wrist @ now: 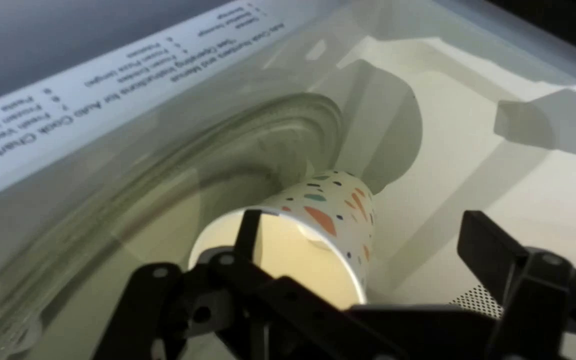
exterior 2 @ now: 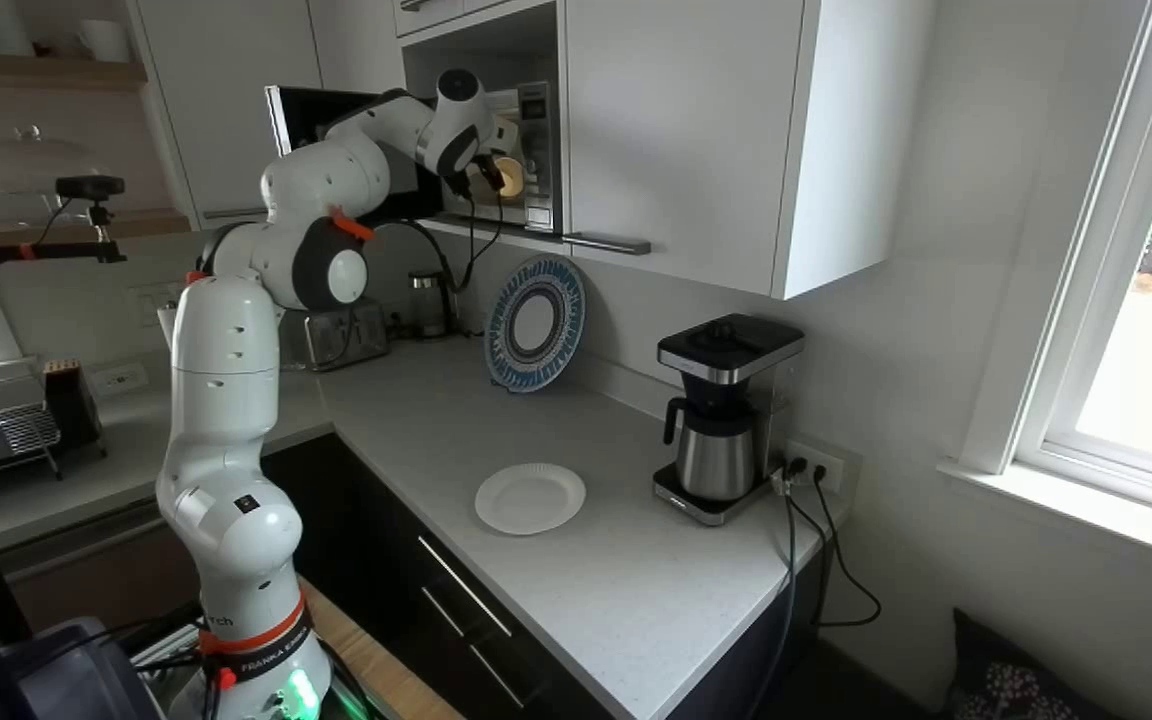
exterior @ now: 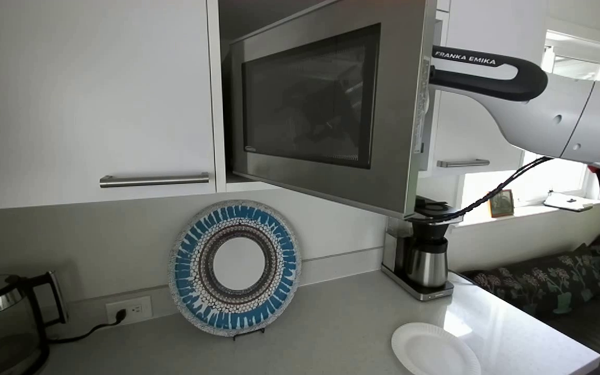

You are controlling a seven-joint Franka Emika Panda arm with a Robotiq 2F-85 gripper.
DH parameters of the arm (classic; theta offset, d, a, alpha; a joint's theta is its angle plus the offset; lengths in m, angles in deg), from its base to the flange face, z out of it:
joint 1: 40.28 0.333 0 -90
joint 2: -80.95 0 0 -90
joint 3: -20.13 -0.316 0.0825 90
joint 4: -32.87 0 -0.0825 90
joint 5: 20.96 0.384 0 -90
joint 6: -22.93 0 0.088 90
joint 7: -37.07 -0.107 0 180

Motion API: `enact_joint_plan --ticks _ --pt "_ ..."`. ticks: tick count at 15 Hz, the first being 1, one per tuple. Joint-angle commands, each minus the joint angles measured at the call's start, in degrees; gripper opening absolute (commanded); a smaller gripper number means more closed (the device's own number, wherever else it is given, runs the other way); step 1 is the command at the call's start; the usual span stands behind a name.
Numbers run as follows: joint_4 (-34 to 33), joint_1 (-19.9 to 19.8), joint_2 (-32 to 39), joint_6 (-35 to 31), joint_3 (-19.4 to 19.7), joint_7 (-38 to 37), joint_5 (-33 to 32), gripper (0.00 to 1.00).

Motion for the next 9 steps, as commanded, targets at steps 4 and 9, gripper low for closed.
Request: enact_joint_plan --ticks 4,9 --pt "-0.8 -0.9 2.1 -6.9 -3.2 15.9 8.3 1.00" --pt "-0.5 -1.1 2.1 -7.2 -3.4 21.7 11.3 0.58"
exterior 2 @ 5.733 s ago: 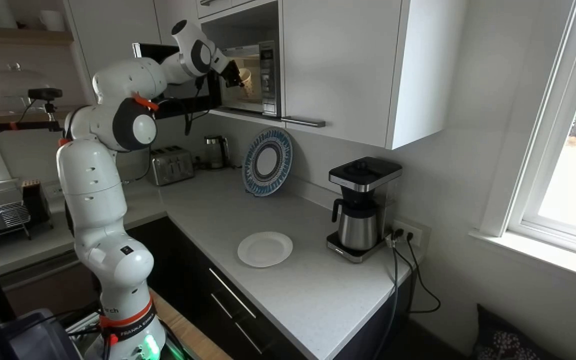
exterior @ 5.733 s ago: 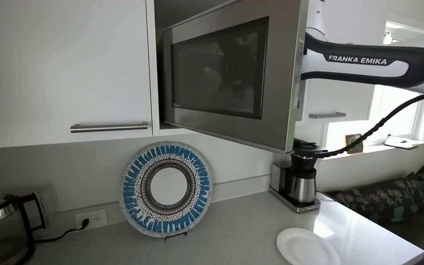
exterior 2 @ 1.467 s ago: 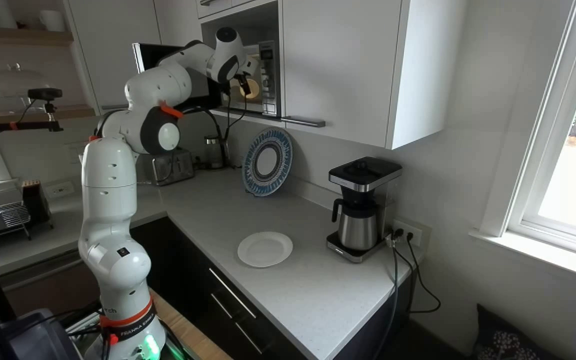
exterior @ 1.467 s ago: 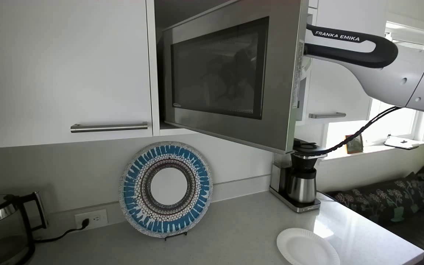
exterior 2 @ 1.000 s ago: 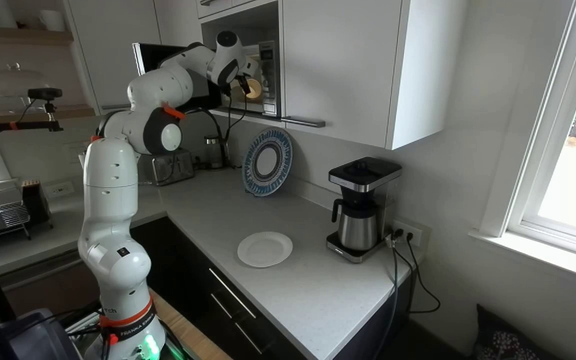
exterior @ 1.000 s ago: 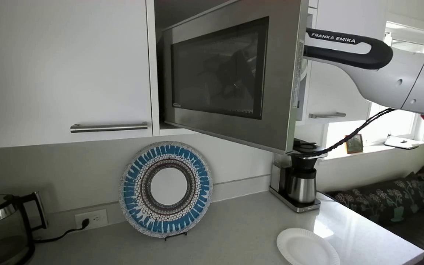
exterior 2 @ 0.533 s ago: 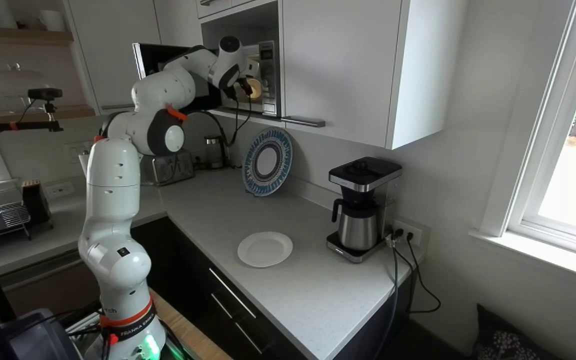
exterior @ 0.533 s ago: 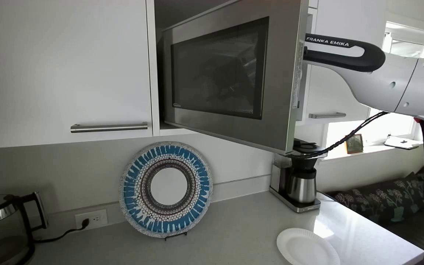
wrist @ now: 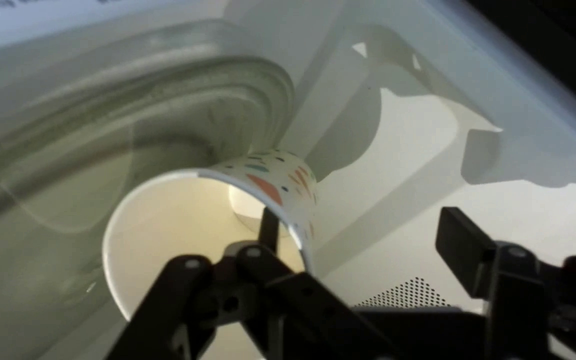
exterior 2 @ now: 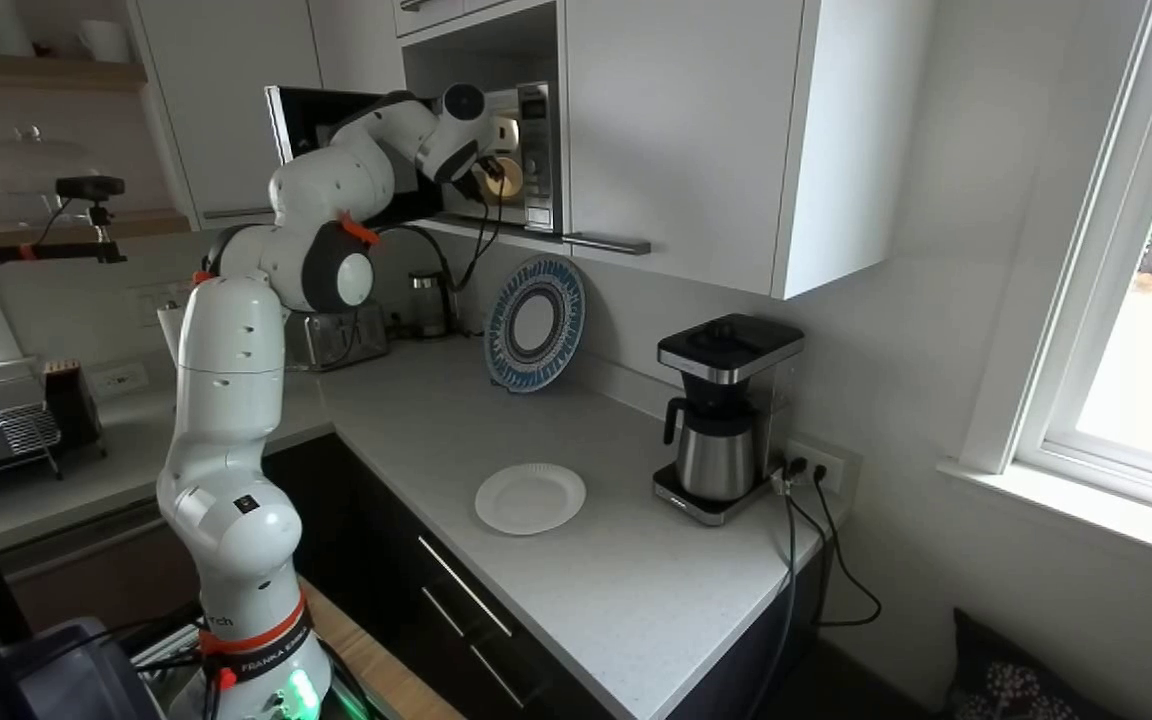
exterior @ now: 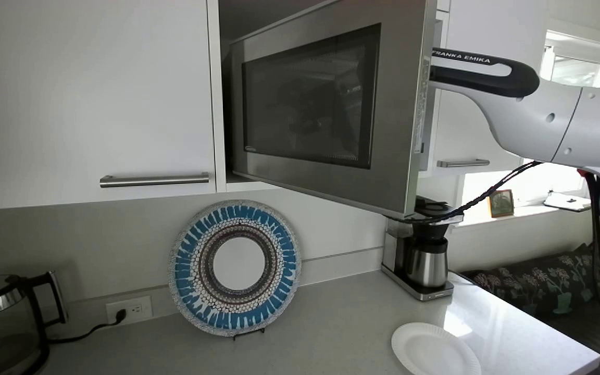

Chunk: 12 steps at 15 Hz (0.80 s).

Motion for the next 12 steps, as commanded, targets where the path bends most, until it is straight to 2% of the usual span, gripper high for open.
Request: enact_joint_plan --ticks 1,7,9,12 --pt "-0.3 -0.7 0.4 -0.7 -0.8 4.5 2.4 0.50" --pt "-0.4 -0.8 0.6 -2.2 -0.6 8.5 2.7 0.04" --pt "-0.3 -0.8 0.7 -3.1 -0.7 9.8 2.7 0.00" --pt "-0.2 -1.0 0.2 -3.9 -0.7 12.2 2.5 0.01"
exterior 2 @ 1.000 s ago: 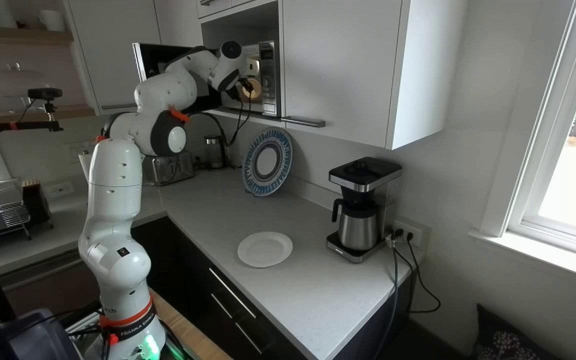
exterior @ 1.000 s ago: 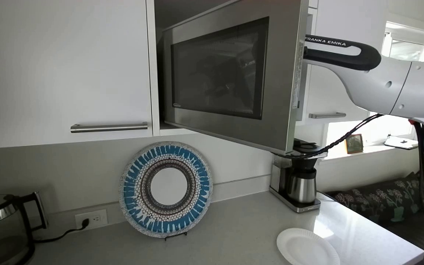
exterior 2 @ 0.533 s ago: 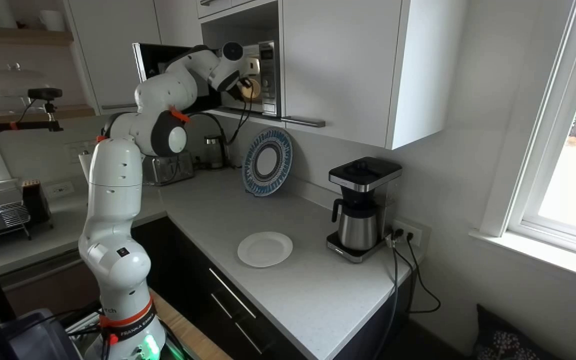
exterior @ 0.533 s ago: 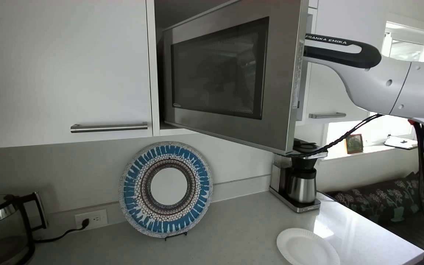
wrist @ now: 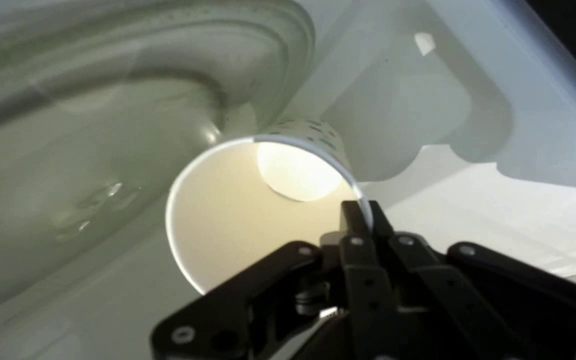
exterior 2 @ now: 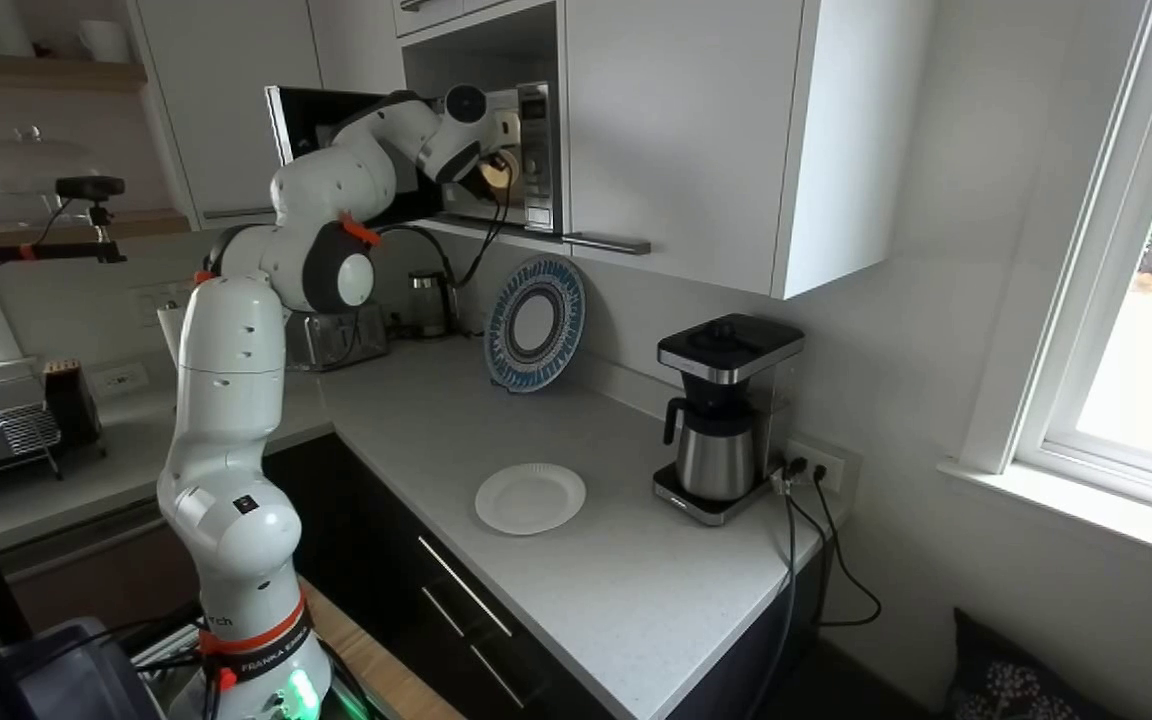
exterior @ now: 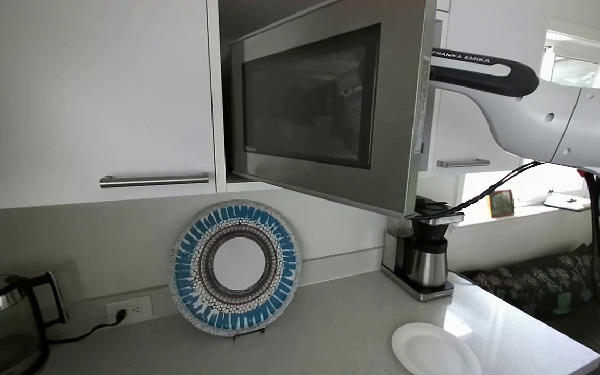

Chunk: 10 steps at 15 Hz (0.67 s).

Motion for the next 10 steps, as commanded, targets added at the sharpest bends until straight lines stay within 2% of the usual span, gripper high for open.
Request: enact_joint_plan --ticks 1,4,7,10 --pt "-0.1 -0.6 -0.3 -1.2 -0.6 4.8 1.1 0.01" --pt "1.0 -0.9 -1.6 -1.1 -0.4 9.3 0.4 0.01" --pt "3.2 -0.8 -2.7 -1.6 0.2 10.2 -0.5 0.01" --pt "7.2 -0.5 -5.4 -3.5 1.3 3.9 0.0 0.01"
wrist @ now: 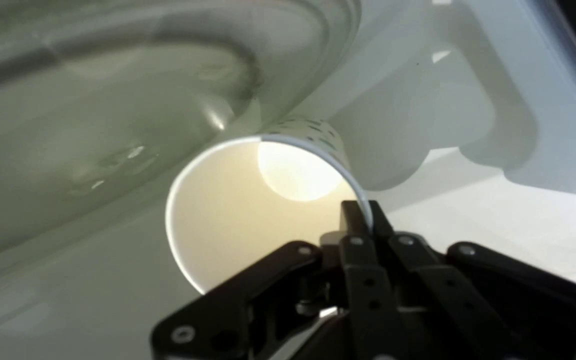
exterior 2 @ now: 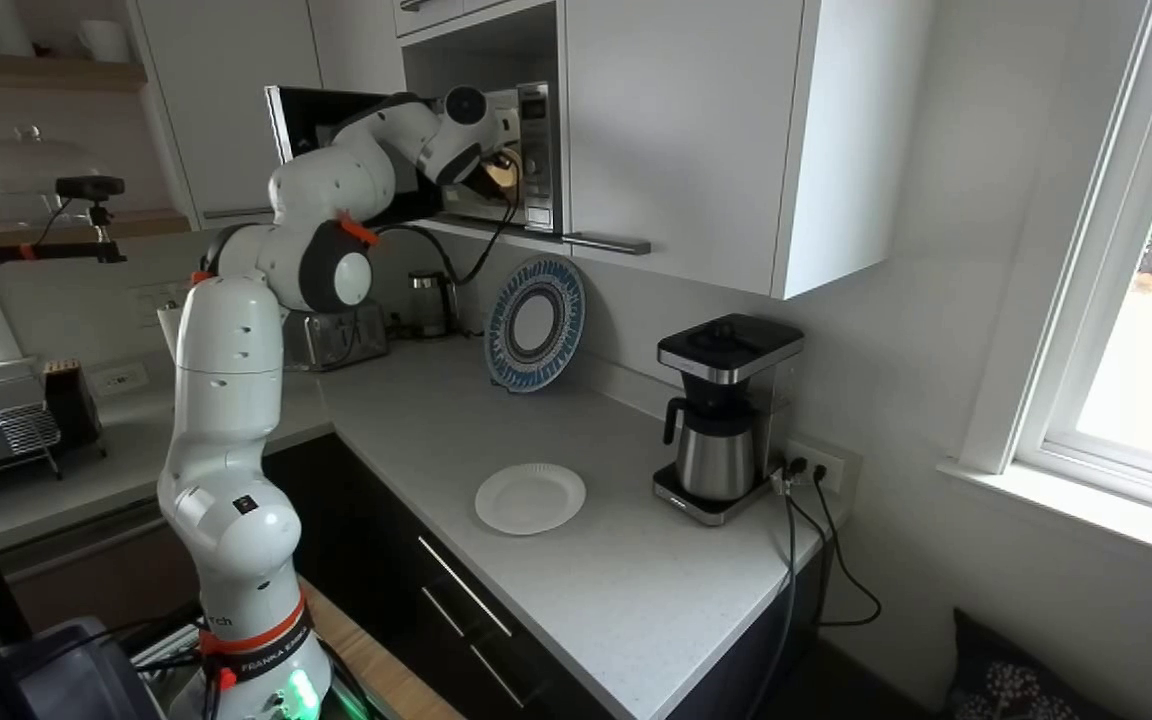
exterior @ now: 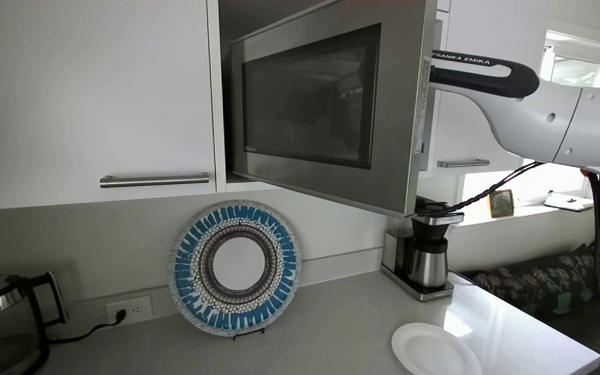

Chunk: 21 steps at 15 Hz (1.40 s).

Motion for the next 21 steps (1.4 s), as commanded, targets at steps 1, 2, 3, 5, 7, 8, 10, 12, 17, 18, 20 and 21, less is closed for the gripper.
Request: enact_joint_plan --ticks 1,2,3,5,7,8,10,12,17,18,20,21 --pt "6.4 -0.2 -5.2 -2.7 1.1 -5.6 0.4 0.01" --pt "8.3 0.0 -6.1 -4.4 1.2 -9.2 1.1 0.01" --pt "9.3 0.0 -6.7 -5.1 1.3 -11.3 1.1 0.01" --pt "12.1 0.1 -8.1 -7.6 1.3 -16.0 1.2 0.01" --pt "13.4 -0.1 -9.3 -9.9 1.0 -16.1 1.0 0.01" --pt "13.8 -0.3 -10.0 -10.3 0.9 -14.5 0.7 0.01" --pt "14.3 -0.3 -11.2 -11.6 0.8 -11.6 -0.5 0.01" --pt "15.2 -0.3 -12.8 -10.6 0.9 -8.8 -2.2 0.01" --pt "16.6 -0.2 -14.5 -10.2 0.9 -1.2 -8.7 0.01" --pt "16.5 -0.1 -14.4 -9.9 0.8 0.7 -10.0 0.01" --pt "16.5 0.1 -14.2 -9.6 0.7 3.4 -13.5 0.01" --pt "16.4 0.1 -14.1 -9.3 0.6 4.7 -15.3 0.01"
